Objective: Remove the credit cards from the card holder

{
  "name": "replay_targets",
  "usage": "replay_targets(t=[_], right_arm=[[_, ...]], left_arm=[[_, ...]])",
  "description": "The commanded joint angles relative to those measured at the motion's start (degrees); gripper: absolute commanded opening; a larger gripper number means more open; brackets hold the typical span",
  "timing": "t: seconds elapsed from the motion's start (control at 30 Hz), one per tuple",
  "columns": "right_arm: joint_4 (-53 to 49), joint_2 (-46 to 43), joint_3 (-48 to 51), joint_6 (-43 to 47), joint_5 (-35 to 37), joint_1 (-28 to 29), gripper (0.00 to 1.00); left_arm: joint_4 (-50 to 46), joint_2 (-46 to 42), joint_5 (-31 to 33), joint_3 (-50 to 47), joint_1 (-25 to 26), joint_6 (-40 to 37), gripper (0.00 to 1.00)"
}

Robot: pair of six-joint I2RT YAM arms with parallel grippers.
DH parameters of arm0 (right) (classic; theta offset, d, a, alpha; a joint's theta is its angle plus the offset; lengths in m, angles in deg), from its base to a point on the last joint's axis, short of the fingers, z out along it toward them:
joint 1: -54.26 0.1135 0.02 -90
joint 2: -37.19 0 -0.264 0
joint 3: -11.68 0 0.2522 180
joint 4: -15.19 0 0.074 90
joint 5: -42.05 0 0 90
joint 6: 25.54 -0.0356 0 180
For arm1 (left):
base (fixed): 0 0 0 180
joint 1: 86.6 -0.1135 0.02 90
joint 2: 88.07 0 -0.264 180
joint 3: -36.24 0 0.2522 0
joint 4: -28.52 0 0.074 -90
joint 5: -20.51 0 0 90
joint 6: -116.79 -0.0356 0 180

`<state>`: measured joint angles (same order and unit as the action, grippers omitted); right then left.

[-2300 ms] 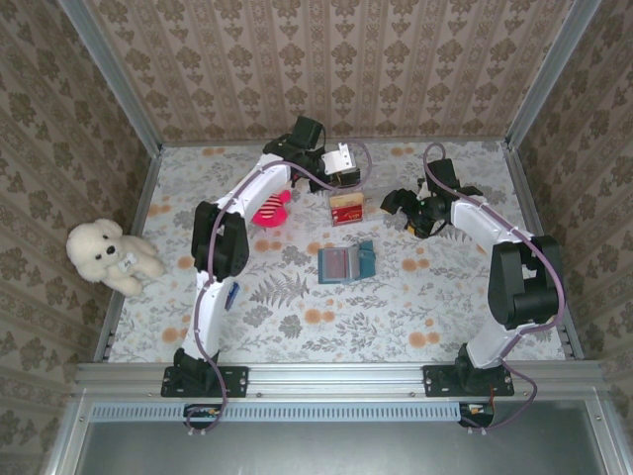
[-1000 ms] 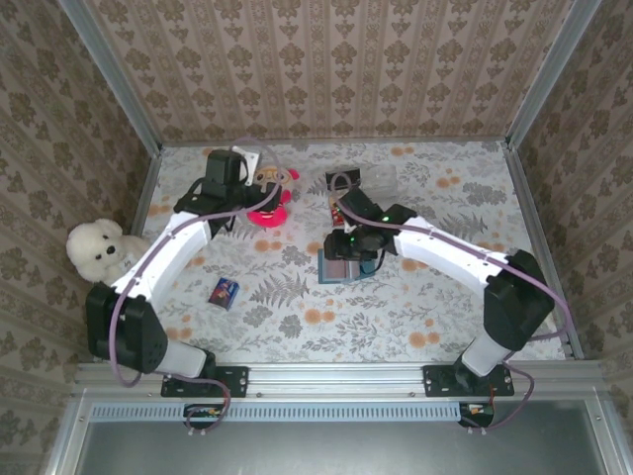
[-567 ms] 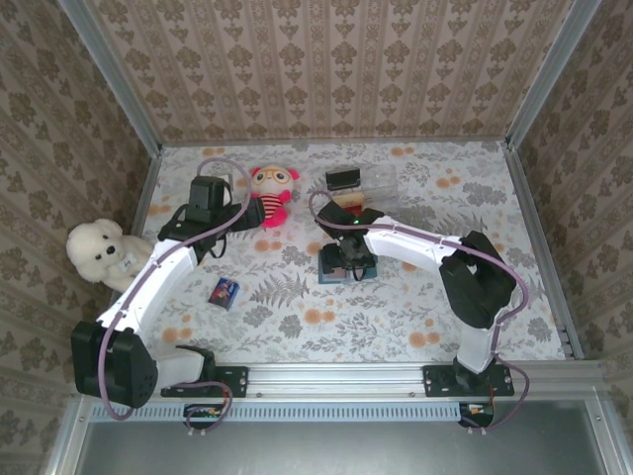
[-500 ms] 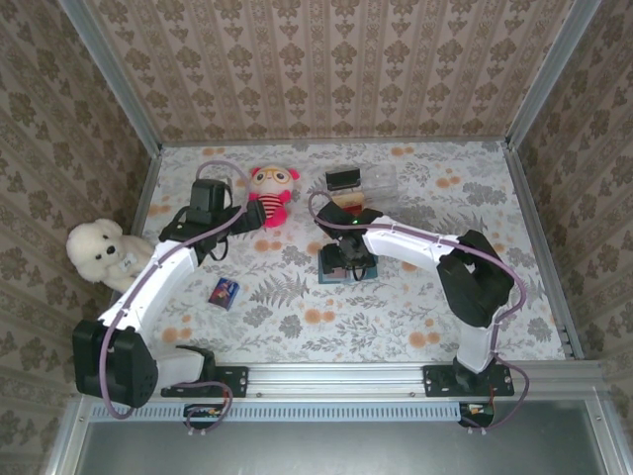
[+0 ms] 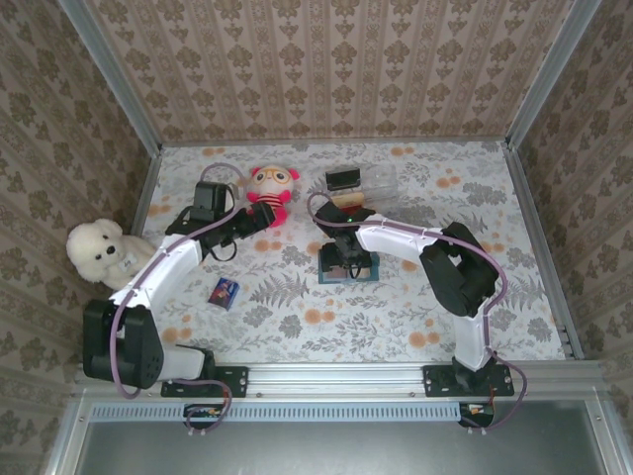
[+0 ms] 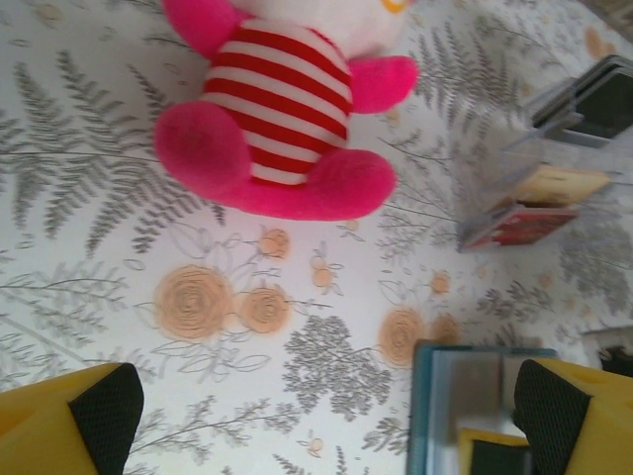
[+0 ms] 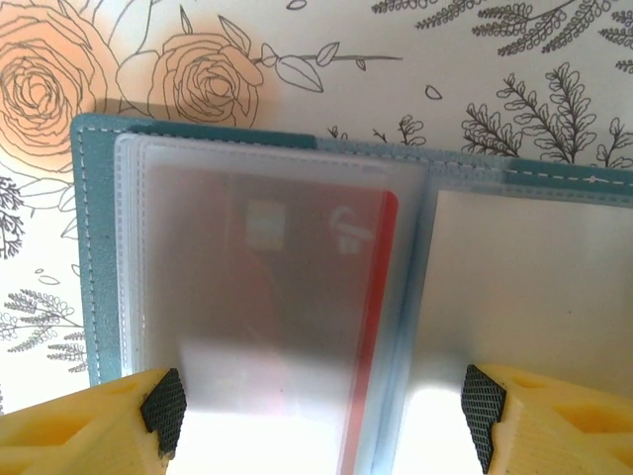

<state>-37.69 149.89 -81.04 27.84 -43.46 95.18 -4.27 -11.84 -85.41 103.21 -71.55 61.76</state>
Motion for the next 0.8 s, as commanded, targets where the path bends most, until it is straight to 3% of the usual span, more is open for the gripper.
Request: replay_targets(t=[0.0, 0.13, 0.4, 0.5, 0.77], right_arm=[[0.5, 1.9, 1.1, -1.3, -0.5, -0.3, 0.76], [0.7, 2.4, 2.6, -0.7, -1.1, -0.6, 0.70], [6.3, -0.4, 9.8, -0.3, -3.9, -2.6, 0.50], [9.3, -2.1, 12.5, 0.1, -5.6, -4.1, 0.47], [17.1, -5.4, 17.0, 1.2, -14.6, -7.9, 0.41]], left_arm=[[2.8, 0.7, -6.0, -0.6, 0.7, 0.0, 1.00], [4.2, 1.9, -8.1, -0.6, 2.2, 0.1, 0.97], [5.8, 6.2, -9.3, -0.2, 5.5, 4.0, 0.93], [6.7, 8.3, -11.1, 0.4, 6.6, 4.5, 0.91], [10.5, 13.6, -15.4, 2.4, 10.6, 7.0, 0.66]])
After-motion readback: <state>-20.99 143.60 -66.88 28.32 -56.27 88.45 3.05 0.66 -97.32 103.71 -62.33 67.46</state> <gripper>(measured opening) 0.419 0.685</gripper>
